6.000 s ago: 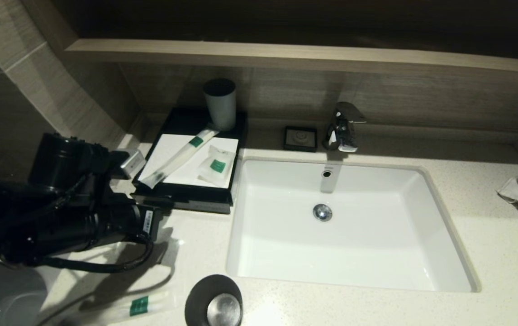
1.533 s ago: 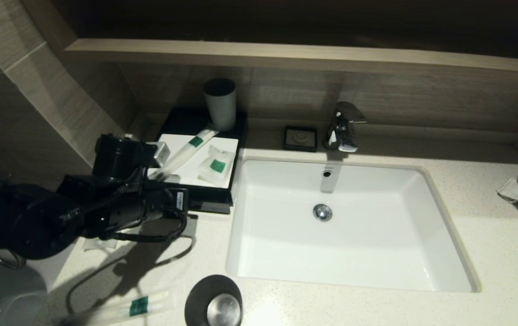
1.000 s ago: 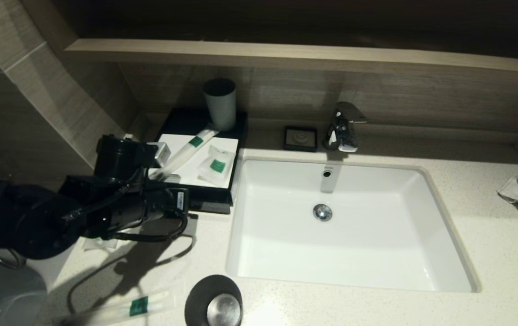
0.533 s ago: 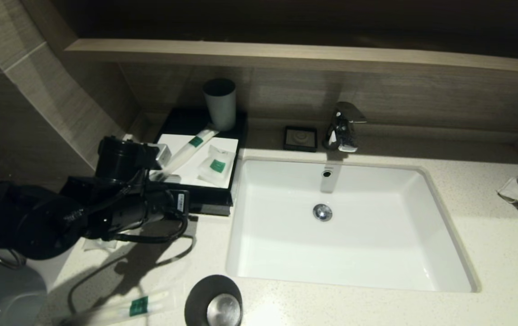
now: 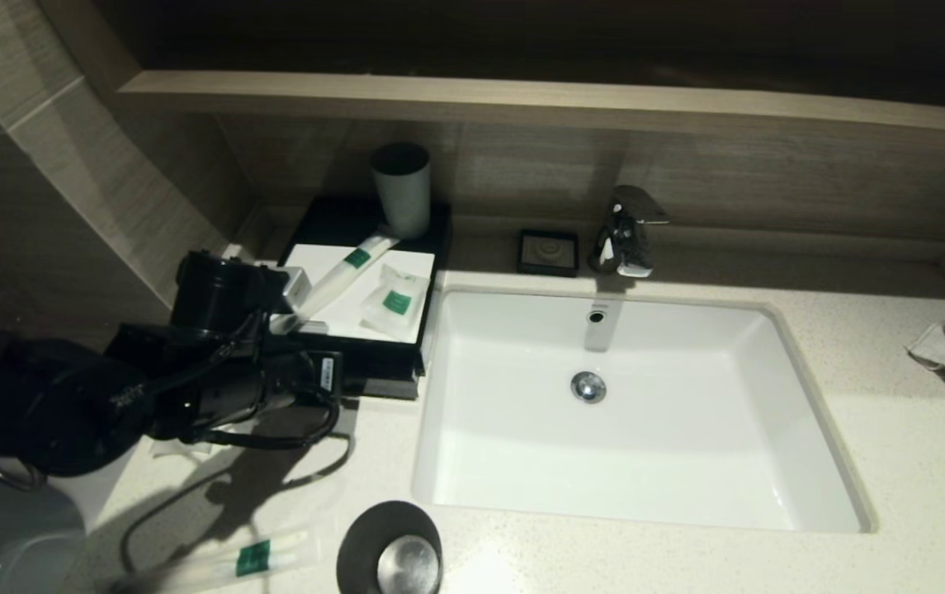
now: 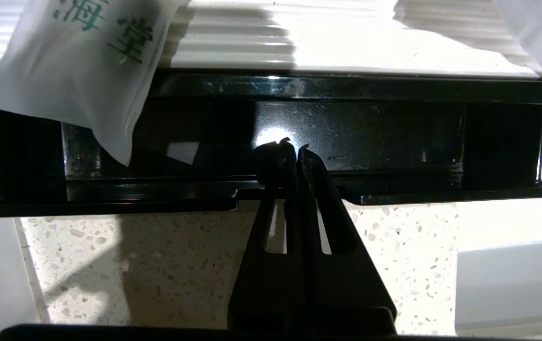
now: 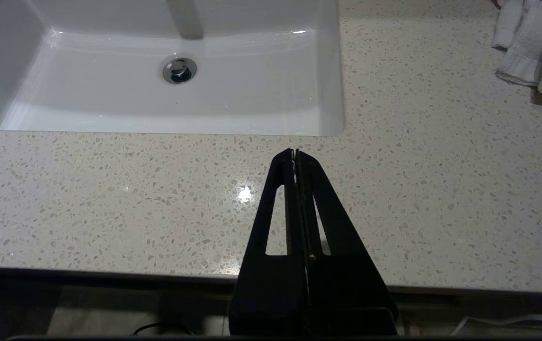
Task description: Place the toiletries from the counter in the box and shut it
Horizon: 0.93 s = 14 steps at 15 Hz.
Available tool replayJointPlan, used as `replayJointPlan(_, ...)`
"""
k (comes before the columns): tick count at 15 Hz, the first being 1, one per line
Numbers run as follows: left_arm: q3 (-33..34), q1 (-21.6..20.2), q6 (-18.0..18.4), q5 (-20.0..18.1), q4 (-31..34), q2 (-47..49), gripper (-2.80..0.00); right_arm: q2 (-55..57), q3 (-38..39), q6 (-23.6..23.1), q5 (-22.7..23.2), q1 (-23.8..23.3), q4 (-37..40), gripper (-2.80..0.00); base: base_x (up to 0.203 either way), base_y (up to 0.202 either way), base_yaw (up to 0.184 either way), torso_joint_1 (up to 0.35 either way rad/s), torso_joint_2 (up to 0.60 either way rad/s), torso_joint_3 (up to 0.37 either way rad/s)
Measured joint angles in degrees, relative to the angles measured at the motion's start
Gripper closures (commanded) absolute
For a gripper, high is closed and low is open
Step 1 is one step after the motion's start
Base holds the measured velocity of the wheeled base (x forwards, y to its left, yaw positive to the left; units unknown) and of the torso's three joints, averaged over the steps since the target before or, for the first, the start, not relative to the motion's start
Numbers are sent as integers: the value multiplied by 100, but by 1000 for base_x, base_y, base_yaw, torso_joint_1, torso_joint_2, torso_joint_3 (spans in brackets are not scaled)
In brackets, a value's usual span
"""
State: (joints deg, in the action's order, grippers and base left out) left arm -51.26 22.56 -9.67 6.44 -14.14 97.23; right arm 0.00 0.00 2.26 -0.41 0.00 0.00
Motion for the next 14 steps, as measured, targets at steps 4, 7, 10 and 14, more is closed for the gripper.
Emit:
replayJointPlan(4, 46, 1, 7, 0, 169, -95, 0, 0, 0, 2, 0, 0, 0, 0, 0, 0, 0, 0, 0, 0)
replayJointPlan(7, 129, 4, 2, 1, 282, -238, 0, 0, 0, 2, -2, 0, 0, 0, 0, 0, 0, 0, 0, 0)
replayJointPlan(10, 285, 15, -2, -5, 318, -366, 0, 0, 0, 1, -2, 0, 0, 0, 0, 0, 0, 0, 0, 0)
replayJointPlan(14, 449, 26, -4, -7, 409, -540, 0, 0, 0, 0, -2, 0, 0, 0, 0, 0, 0, 0, 0, 0)
